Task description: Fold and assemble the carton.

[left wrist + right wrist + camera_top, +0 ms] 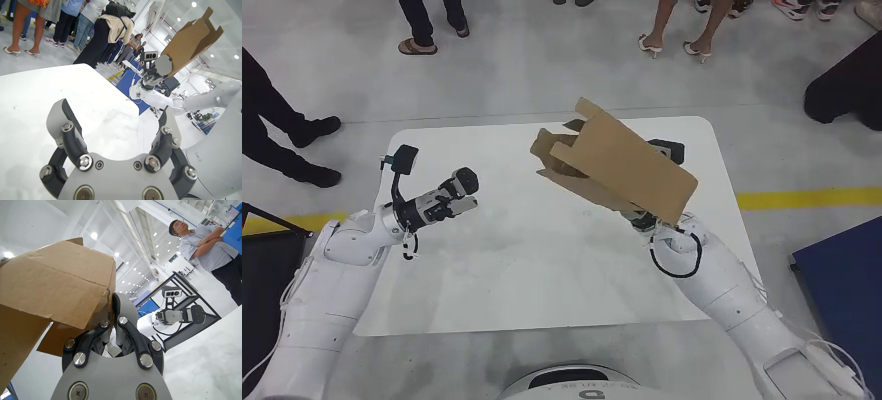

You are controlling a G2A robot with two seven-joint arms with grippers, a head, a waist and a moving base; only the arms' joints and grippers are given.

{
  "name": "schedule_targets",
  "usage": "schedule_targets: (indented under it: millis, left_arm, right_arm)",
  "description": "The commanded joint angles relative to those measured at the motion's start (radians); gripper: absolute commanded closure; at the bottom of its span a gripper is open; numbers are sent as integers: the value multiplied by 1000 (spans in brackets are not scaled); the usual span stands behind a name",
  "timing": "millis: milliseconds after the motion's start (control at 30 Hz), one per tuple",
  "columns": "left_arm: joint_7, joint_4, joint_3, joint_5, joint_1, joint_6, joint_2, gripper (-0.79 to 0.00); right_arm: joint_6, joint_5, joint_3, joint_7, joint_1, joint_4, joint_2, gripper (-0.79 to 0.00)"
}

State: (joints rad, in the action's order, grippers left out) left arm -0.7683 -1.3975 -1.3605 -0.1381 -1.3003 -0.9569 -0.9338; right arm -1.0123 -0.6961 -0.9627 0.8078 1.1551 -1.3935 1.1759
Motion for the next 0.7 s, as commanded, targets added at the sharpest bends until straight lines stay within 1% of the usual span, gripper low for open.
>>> schedule_targets:
  millis: [0,67,133,233,267,400,567,667]
  left_arm:
    - [0,0,0,0,0,0,0,-785]
    - [0,0,0,0,0,0,0,-785]
    - [0,0,0,0,0,0,0,-785]
    - [0,0,0,0,0,0,0,-785]
    - [11,-11,0,-1,-1,7,-1,-785]
    - [35,-95,7,-52,-28,19,-1,-785]
    - [-9,-164,-2,-133,-48,34,7,-785]
    - [-32,-192,-15,-135,-43,50,12,-785]
  right_arm:
    - [0,50,-11,0,6,8,-4,0]
    - [0,146,-24,0,15,13,-8,0]
    - [0,174,-30,0,36,3,-7,0]
    - [0,271,-52,0,47,22,-9,0]
    - [0,321,-71,-1,48,44,-11,0]
    - [0,321,-71,-1,48,44,-11,0]
    - [4,323,-73,-5,48,43,-11,0]
    - [41,463,-117,-50,52,22,-17,0]
